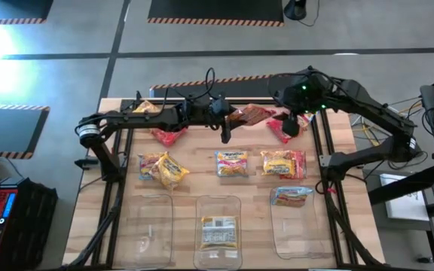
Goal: Sort Maruchan noodles
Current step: Put the orange noodle pack into the left transparent bin
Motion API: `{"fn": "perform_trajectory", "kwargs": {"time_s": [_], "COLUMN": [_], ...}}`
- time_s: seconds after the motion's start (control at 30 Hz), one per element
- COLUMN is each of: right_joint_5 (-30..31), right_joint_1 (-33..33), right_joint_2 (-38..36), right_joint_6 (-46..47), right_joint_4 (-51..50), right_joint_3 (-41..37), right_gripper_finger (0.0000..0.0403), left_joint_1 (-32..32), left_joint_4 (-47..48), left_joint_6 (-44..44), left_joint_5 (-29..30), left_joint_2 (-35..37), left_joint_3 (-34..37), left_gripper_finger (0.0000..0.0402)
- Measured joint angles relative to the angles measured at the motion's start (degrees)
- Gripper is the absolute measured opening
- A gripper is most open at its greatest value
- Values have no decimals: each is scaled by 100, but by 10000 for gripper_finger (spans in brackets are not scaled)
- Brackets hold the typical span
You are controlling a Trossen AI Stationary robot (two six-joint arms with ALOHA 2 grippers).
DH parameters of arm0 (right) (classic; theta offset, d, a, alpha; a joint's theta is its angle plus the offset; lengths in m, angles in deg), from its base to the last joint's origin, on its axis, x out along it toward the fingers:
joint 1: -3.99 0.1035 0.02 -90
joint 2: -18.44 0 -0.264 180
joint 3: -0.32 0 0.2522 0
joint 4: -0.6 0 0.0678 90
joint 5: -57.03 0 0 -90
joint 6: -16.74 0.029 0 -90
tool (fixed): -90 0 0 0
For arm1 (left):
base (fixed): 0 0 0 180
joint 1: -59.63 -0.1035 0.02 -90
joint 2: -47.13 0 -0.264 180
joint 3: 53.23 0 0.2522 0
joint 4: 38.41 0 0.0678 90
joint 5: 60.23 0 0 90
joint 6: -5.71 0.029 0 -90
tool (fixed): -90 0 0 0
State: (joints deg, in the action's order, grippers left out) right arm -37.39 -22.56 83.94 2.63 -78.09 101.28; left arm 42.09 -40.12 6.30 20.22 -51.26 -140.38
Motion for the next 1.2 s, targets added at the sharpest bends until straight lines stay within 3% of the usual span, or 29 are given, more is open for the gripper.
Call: {"fn": "perform_trajectory", "kwargs": {"time_s": [0.17,0.33,0.53,0.9,1.2], "right_joint_5": [21,38,-110,-1264,-1253], "right_joint_1": [-49,-124,-125,-120,-122], "right_joint_2": [-278,-724,-1400,-2143,-2156], "right_joint_6": [282,589,1112,2097,2029], "right_joint_4": [-484,-296,1637,5144,5701], "right_joint_3": [-11,-144,-1126,-3403,-3691], "right_gripper_finger": [199,199,199,199,199], "left_joint_1": [-29,-72,-3,153,201], "left_joint_4": [-644,-1364,-2035,-2943,-2998], "left_joint_6": [-220,-329,-532,-720,-943], "left_joint_5": [18,26,-53,-548,-770], "left_joint_2": [-4,-4,2,9,50], "left_joint_3": [2,2,2,2,2], "left_gripper_finger": [157,157,157,157,157]}}
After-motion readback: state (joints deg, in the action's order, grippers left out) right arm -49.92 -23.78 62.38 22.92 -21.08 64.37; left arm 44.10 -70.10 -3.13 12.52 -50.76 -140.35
